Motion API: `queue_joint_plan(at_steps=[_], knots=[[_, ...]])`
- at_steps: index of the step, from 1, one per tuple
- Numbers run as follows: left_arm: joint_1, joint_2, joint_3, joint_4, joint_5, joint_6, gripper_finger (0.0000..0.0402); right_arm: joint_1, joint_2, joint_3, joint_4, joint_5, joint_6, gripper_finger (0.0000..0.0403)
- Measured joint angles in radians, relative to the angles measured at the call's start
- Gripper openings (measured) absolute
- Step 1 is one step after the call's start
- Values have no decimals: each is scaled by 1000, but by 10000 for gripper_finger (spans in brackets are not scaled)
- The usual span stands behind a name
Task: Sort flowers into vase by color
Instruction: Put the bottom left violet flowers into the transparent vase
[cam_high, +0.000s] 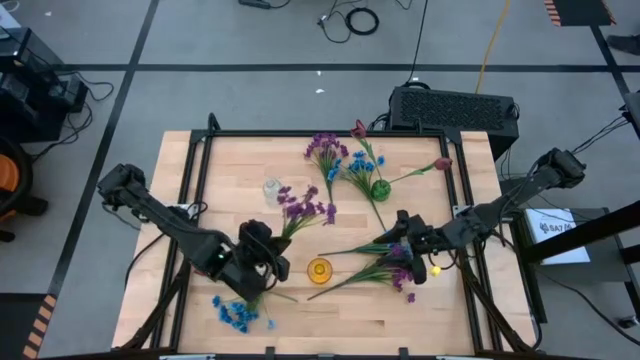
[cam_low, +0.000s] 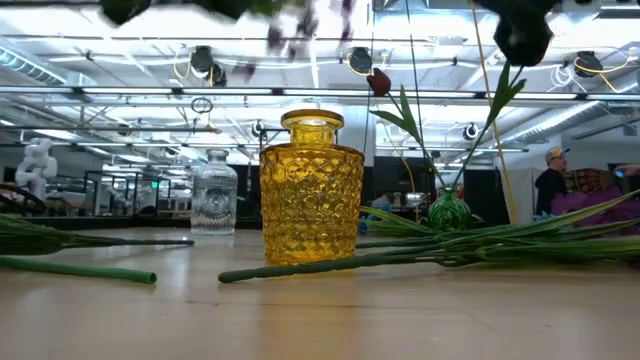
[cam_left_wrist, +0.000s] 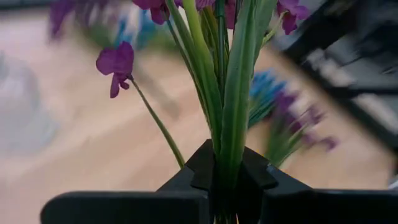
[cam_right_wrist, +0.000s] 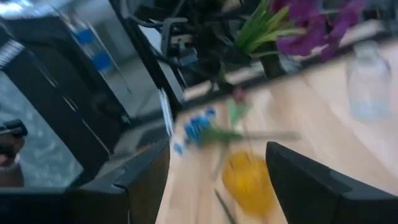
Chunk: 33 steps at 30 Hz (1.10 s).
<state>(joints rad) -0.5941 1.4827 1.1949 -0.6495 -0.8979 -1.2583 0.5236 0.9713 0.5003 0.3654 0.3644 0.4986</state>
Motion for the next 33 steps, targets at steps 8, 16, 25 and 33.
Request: queue_joint_plan(at_steps=[8, 16, 25, 33], knots=[[26, -59, 1, 548, -73, 684, 37, -19, 174, 0, 413, 4, -145, 258], [60, -38, 1, 958, -1, 1092, 37, -54, 375, 128, 494, 2, -231, 258], [99, 119, 1, 1346, 269, 1299, 37, -53, 530, 344, 311, -8, -332, 258], [103, 172, 1, 1471, 341, 1377, 38, -44, 561, 359, 312, -32, -330, 258]])
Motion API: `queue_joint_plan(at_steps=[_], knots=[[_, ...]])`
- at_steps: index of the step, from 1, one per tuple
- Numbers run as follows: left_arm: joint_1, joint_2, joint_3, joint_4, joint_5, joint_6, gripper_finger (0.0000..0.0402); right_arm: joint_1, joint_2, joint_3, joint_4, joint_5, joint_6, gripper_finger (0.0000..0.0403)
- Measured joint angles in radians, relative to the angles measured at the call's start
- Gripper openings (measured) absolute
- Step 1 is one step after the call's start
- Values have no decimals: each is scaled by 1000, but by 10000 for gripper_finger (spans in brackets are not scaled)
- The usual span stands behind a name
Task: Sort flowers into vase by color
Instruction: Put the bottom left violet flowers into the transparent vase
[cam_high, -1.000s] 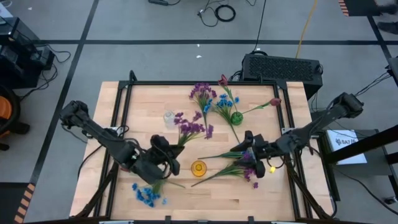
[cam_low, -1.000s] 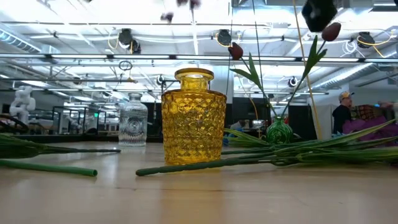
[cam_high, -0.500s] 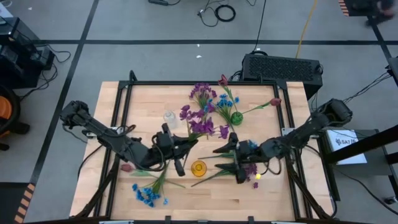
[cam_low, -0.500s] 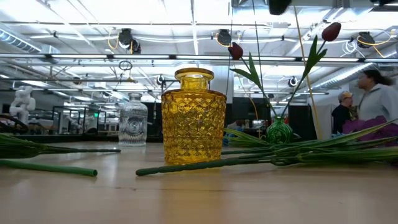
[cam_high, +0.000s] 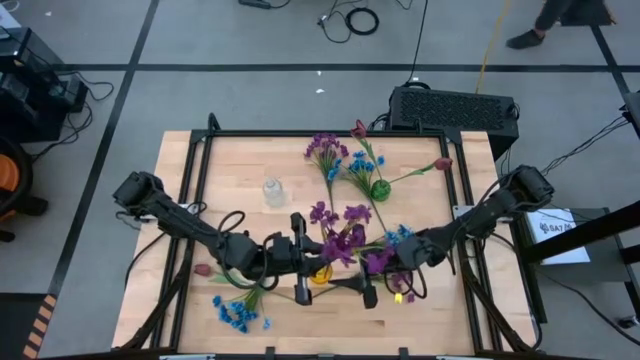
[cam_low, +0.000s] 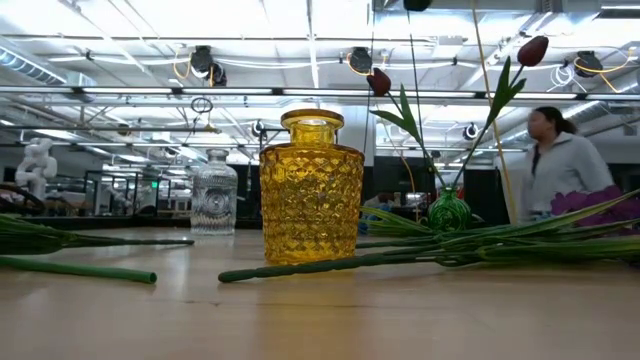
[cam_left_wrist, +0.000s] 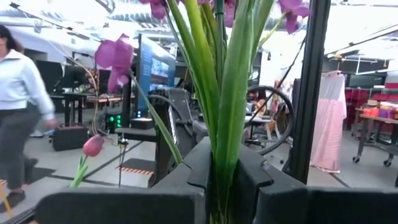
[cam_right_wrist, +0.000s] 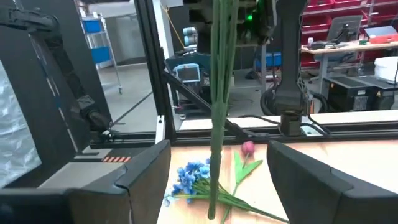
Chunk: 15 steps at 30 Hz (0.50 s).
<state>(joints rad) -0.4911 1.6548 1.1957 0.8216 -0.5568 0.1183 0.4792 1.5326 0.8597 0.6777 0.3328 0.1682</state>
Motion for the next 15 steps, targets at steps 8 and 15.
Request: queue_joint_plan(at_steps=[8, 15], knots=[[2, -1, 0, -14, 72, 19, 38, 1, 0, 0, 23, -73, 2, 210], [6, -1, 0, -46, 118, 12, 38, 0, 0, 0, 28, -74, -5, 119]])
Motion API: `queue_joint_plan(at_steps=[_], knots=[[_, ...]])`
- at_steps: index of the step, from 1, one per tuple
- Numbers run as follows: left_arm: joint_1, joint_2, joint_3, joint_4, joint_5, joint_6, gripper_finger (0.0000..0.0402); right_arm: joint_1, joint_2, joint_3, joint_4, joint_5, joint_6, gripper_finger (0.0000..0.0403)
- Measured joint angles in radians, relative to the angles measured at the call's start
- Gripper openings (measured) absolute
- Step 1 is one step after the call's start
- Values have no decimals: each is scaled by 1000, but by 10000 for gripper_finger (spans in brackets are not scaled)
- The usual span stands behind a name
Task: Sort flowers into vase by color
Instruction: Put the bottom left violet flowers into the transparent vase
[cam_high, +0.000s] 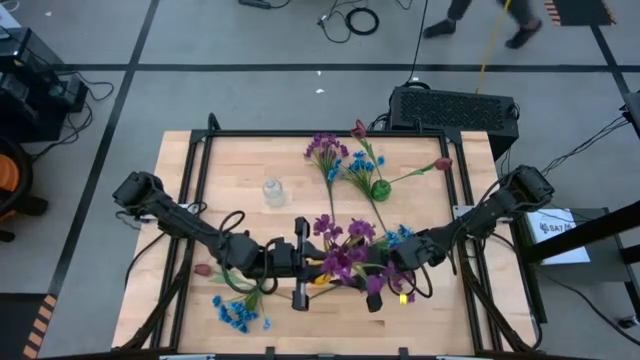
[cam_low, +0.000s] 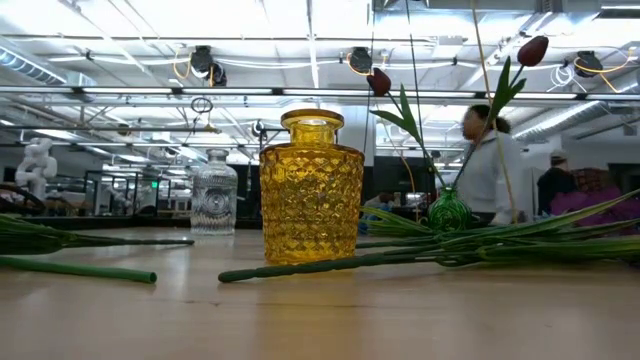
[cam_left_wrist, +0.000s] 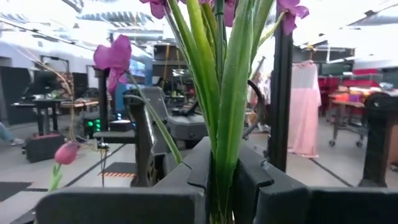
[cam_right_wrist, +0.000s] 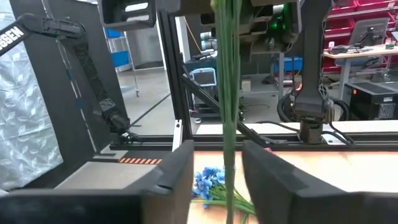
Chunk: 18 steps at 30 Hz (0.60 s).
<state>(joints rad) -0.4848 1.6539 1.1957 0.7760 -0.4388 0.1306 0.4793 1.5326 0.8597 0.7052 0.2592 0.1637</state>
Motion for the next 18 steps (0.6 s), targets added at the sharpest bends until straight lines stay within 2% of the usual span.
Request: queue_joint_plan(at_steps=[4, 7, 15, 18], knots=[[12, 0, 0, -7, 71, -41, 38, 0, 0, 0, -1, 0, -4, 81], [18, 0, 0, -8, 80, -45, 38, 0, 0, 0, -2, -1, 4, 74], [41, 9, 0, -4, 118, -73, 38, 0, 0, 0, -4, -7, -25, 137], [48, 11, 0, -22, 156, -73, 38, -3, 0, 0, -23, -6, -22, 144]])
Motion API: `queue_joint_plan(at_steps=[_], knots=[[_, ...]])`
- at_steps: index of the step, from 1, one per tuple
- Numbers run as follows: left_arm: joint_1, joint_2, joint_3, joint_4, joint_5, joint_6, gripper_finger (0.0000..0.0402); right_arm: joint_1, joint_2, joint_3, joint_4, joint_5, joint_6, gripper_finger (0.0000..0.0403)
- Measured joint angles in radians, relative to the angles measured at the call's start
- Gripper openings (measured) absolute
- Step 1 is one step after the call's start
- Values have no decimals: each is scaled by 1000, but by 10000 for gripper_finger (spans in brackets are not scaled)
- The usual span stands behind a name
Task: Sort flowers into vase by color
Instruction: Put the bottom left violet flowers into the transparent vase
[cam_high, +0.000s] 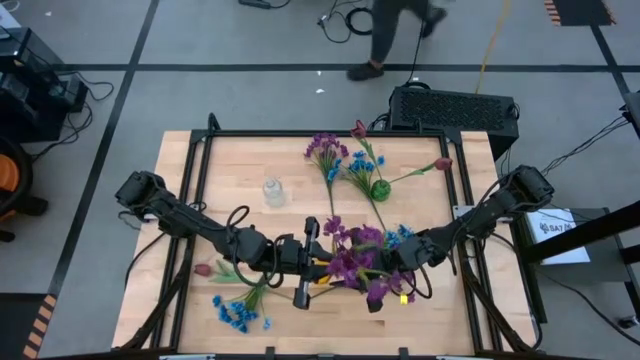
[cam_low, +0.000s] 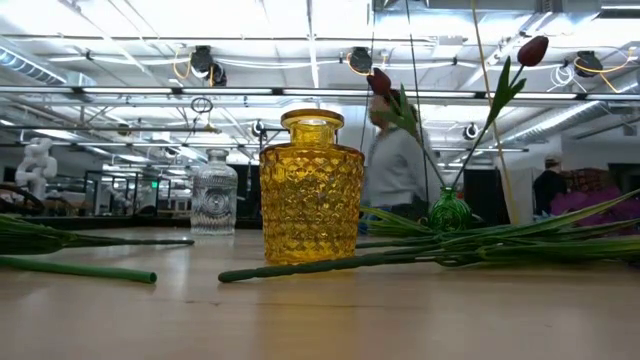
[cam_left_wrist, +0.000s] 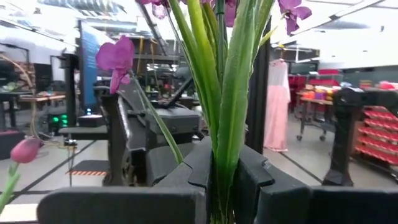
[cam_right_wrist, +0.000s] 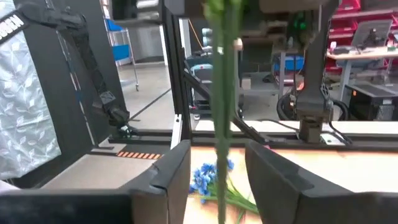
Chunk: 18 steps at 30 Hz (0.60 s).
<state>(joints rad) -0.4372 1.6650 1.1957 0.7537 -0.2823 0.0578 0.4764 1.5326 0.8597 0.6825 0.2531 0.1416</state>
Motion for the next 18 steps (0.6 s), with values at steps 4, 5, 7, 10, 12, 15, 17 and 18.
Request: queue_joint_plan(at_steps=[4, 5, 7, 10, 12, 15, 17, 18], knots=[[3, 0, 0, -7, -2, 0, 38, -13, 0, 0, -34, 4, 26, 105], [5, 0, 0, -7, -3, 0, 38, -16, 0, 0, -37, 6, 26, 88], [5, 0, 0, -11, -6, 0, 38, -20, 0, 0, -40, 5, 24, 49], [4, 0, 0, -31, -7, -1, 38, -21, 0, 0, -45, 0, 14, 11], [4, 0, 0, -42, -9, 0, 38, -24, 0, 0, -52, 1, 14, 14], [-1, -4, 0, -54, -11, -3, 39, -24, -1, 0, -60, 1, 14, 11], [-11, -10, 0, -82, -12, -6, 47, -25, -9, 0, -85, 0, 13, 6], [-15, -13, 0, -97, -13, -7, 54, -27, -16, 0, -101, 0, 15, 5]])
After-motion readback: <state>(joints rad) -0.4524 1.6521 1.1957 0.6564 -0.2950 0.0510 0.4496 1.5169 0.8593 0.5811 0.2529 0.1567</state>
